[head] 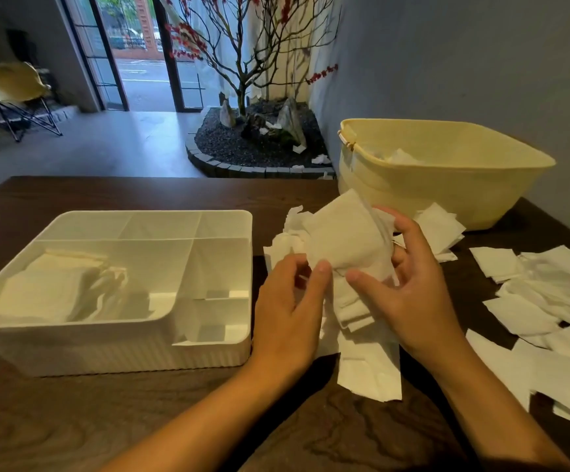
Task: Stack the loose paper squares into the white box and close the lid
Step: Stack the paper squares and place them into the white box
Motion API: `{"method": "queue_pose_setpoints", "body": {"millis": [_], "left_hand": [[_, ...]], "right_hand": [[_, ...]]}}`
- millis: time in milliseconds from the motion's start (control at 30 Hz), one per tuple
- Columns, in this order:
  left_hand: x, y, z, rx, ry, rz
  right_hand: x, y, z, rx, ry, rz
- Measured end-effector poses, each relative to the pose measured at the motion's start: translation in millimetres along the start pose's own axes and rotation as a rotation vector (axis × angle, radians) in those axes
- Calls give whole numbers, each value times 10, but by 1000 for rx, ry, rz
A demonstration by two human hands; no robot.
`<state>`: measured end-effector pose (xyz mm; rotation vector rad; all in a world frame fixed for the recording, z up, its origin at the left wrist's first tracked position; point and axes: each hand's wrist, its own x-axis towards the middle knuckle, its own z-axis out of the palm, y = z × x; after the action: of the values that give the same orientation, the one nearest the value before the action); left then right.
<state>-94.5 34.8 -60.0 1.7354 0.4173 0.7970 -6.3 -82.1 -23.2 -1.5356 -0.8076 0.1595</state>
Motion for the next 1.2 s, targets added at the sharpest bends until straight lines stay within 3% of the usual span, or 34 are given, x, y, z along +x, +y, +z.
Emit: {"method": "queue_pose_setpoints", "body": {"millis": [133, 300, 467, 600, 700, 867, 1033, 1200], "left_hand": [[11, 68, -41, -211, -96, -78], [33, 83, -45, -258, -32, -35], [71, 69, -52, -419, -31, -184], [17, 83, -28, -345, -2, -95], [-5, 42, -28, -273, 4, -37], [-14, -68, 31, -216, -61, -118], [-6, -13, 40, -290, -28, -118], [24, -65, 41, -245, -79, -209]], "right_hand": [[-7, -5, -8, 8, -74, -7], [41, 21, -67, -43, -142, 116], [80, 29, -100, -11, -154, 208], [16, 64, 41, -120, -150, 162], [17, 89, 84, -30, -91, 201], [17, 97, 170, 78, -23, 333], [-20, 25, 254, 236, 22, 325], [-2, 107, 266, 146, -12, 399]]}}
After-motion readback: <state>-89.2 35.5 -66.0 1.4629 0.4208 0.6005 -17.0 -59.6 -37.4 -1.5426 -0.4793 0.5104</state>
